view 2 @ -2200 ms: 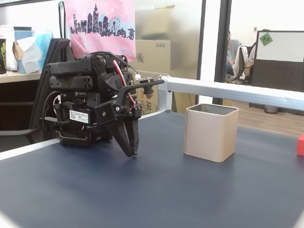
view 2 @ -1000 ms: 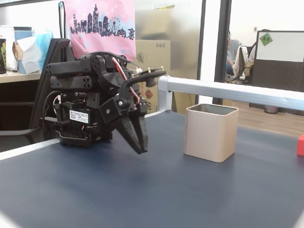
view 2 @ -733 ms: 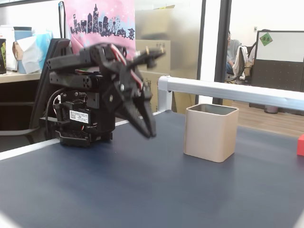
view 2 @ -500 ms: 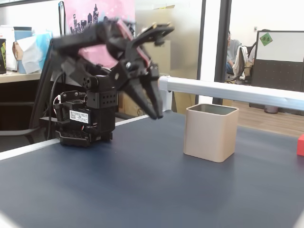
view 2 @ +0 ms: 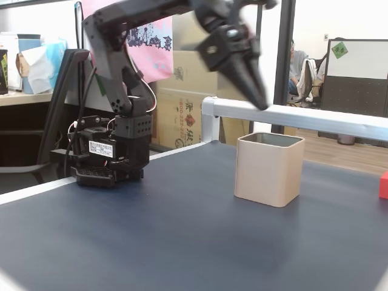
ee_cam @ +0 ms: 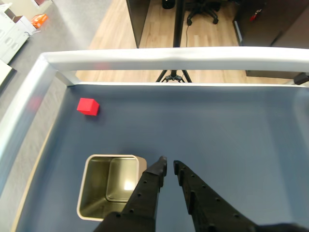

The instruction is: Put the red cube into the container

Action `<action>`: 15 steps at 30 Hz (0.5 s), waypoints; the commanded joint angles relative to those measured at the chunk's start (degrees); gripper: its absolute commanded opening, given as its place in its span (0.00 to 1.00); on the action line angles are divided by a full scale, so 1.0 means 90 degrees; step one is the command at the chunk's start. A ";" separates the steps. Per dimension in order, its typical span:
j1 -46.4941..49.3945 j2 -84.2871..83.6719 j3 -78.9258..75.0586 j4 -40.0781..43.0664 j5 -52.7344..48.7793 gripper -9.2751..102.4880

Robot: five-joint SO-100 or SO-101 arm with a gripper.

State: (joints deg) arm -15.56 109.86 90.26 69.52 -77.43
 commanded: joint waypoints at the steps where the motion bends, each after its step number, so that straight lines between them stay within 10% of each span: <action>1: -0.0391 -0.0557 -0.1289 0.0068 0.0566 0.11; 15: -0.1533 -0.5098 -0.6484 0.1201 0.1230 0.13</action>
State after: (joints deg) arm -27.95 68.64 46.58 77.08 -67.41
